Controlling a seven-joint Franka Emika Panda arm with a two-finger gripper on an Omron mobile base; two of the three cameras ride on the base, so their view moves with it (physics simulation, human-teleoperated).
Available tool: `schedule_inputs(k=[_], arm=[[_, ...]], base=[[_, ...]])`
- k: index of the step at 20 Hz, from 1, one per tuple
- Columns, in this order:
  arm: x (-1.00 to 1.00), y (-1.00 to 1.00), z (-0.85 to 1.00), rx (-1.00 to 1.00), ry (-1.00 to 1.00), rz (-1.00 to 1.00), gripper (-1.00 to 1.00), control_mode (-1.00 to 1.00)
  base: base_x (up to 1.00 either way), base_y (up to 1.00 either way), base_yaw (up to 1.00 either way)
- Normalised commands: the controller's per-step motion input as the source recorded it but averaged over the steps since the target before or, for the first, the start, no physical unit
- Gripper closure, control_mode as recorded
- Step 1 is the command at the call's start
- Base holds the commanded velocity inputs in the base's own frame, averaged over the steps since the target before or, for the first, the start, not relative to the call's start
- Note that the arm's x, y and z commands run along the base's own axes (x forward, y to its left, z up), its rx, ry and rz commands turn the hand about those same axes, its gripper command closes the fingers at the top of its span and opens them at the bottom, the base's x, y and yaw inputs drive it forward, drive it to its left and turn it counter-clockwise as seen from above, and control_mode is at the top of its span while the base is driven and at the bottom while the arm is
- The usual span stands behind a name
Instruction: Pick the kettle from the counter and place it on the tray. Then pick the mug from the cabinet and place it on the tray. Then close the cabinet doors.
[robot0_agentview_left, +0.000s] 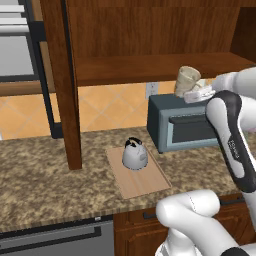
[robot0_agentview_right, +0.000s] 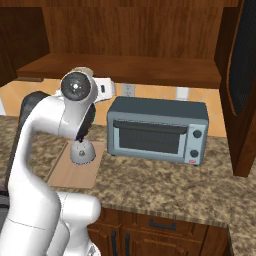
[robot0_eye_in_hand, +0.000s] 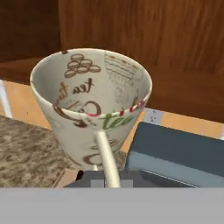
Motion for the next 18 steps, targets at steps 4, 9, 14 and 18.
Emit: schedule_inputs(k=[4,9,14,18], arm=[[-0.98,0.08,-0.36,-0.24,0.03,0.8,1.0,-1.0],[-0.93,0.29,-0.91,-0.32,0.09,0.63,1.0,-1.0],[-0.4,0.81,-1.0,-0.19,0.07,0.41,1.0,-1.0],[0.15,0.77,-1.0,-0.16,0.26,0.29,1.0,-1.0]], base=[[0.0,0.0,0.0],[0.0,0.0,0.0],[0.0,0.0,0.0],[0.0,0.0,0.0]])
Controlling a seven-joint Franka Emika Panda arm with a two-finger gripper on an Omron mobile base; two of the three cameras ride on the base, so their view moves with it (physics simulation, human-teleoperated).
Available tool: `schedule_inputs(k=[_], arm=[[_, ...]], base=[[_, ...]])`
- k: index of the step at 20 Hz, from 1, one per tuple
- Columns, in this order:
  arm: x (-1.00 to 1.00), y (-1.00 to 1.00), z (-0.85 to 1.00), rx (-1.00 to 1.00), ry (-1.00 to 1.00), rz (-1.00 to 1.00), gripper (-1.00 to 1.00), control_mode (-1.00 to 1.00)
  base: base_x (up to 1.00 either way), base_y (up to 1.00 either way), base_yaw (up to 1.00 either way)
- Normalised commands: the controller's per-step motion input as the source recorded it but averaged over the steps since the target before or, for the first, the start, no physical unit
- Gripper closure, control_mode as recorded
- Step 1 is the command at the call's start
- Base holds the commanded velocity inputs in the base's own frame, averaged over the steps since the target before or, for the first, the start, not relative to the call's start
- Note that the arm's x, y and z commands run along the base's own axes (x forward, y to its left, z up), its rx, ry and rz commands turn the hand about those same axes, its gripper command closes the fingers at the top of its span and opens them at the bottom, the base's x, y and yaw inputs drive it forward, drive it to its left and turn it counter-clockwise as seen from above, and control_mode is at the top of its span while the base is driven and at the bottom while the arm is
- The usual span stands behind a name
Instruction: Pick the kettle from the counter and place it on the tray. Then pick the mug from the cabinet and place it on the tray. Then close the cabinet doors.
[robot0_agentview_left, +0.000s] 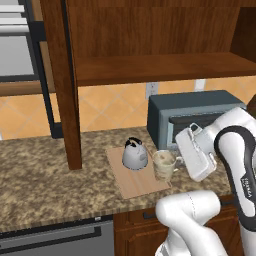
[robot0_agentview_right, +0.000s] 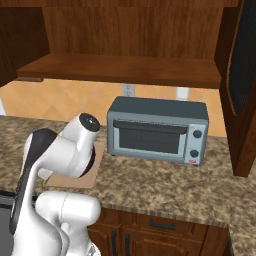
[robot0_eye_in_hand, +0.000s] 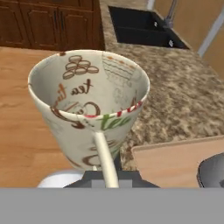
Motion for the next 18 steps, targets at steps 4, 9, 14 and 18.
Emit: schedule_inputs(k=[4,9,14,18], arm=[[0.83,0.36,-0.99,-0.14,0.33,0.28,1.0,-1.0],[0.91,0.02,-0.84,-0.01,0.18,0.2,1.0,-1.0],[0.65,0.0,-0.53,0.1,0.01,0.03,1.0,-1.0],[0.54,0.0,-0.37,0.14,0.0,0.0,1.0,-1.0]], base=[[0.0,0.0,0.0],[0.0,0.0,0.0],[0.0,0.0,0.0],[0.0,0.0,0.0]])
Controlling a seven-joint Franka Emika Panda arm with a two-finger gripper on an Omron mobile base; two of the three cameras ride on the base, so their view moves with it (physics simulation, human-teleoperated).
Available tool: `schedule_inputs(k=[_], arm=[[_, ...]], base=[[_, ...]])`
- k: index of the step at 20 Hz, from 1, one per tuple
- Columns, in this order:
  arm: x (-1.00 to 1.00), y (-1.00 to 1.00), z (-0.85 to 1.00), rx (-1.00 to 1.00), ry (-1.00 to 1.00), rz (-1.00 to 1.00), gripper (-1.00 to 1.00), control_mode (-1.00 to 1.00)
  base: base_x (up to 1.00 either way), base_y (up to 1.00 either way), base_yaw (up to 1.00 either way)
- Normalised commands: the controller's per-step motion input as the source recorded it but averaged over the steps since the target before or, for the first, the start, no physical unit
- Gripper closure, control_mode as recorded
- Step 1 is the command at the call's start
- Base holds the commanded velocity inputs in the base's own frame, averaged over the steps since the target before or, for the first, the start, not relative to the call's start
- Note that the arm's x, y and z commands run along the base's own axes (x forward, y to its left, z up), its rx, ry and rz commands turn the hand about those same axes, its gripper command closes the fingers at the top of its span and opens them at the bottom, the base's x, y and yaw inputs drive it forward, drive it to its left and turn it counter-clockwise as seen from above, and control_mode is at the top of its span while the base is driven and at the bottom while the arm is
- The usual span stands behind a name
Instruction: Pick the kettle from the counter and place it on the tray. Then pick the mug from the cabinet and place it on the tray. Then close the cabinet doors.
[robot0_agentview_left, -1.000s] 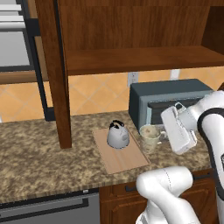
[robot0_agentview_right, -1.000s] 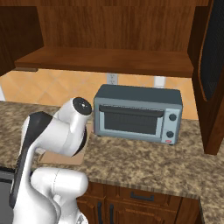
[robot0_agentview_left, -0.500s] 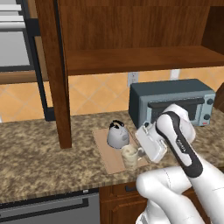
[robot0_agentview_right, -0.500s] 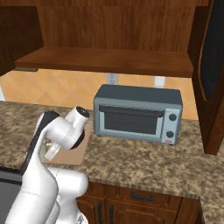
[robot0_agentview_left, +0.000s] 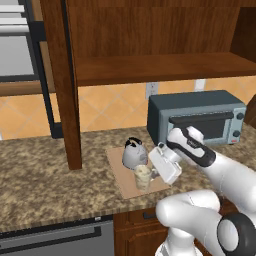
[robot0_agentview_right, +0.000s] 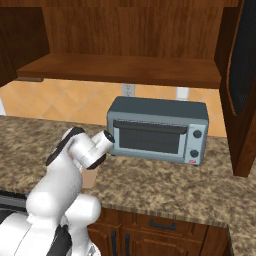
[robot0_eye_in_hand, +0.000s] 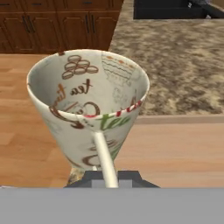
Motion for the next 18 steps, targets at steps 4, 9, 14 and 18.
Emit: schedule_inputs(k=[4,9,14,18], arm=[[0.35,0.06,-0.43,0.04,0.0,-0.03,1.0,-1.0],[0.27,0.32,-0.43,0.0,0.0,-0.07,1.0,-1.0],[0.01,0.1,-0.37,0.0,0.0,-0.03,1.0,-1.0],[-0.54,-0.05,-0.49,0.0,0.01,0.0,-1.0,-1.0]], base=[[0.0,0.0,0.0],[0.0,0.0,0.0],[0.0,0.0,0.0],[0.0,0.0,0.0]])
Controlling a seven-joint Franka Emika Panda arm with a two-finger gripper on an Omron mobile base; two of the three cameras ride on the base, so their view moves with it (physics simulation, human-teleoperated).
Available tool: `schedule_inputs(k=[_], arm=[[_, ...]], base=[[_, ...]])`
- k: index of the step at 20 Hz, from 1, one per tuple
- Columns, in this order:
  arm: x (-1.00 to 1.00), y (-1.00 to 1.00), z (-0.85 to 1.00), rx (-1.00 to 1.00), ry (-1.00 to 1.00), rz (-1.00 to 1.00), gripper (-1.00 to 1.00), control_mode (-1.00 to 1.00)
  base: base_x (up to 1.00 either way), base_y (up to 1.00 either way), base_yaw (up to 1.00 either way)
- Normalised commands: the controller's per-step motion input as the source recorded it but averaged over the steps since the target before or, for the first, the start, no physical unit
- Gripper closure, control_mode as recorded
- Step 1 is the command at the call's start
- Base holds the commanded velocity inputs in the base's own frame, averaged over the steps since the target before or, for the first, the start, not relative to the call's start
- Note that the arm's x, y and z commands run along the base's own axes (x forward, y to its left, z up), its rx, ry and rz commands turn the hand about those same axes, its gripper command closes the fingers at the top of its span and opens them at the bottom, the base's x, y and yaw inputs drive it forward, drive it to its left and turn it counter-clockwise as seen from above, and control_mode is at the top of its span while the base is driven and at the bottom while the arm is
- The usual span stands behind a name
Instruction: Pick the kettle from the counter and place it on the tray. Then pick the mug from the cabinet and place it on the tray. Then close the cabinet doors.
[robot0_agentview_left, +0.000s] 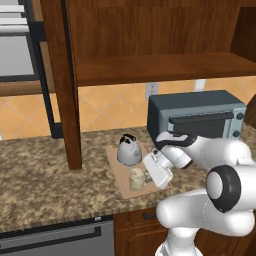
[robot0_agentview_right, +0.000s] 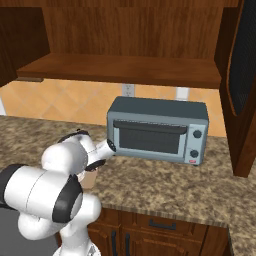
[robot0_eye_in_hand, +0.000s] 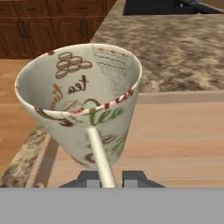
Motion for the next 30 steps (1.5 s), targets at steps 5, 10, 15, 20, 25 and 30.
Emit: schedule_inputs(k=[5,10,15,20,25,30], arm=[[-0.3,-0.13,-0.14,0.0,0.03,-0.03,-1.0,-1.0],[0.0,0.0,0.23,0.01,0.03,-0.09,-1.0,-1.0],[-0.16,-0.07,0.75,0.0,0.02,-0.19,-1.0,-1.0],[-0.34,-0.35,0.71,0.0,0.21,-0.67,-1.0,-1.0],[-0.06,-0.06,0.3,-0.09,0.25,-0.69,-1.0,-1.0],[0.0,-0.02,0.0,0.0,0.02,-0.03,-1.0,-1.0]], base=[[0.0,0.0,0.0],[0.0,0.0,0.0],[0.0,0.0,0.0],[0.0,0.0,0.0],[0.0,0.0,0.0],[0.0,0.0,0.0]])
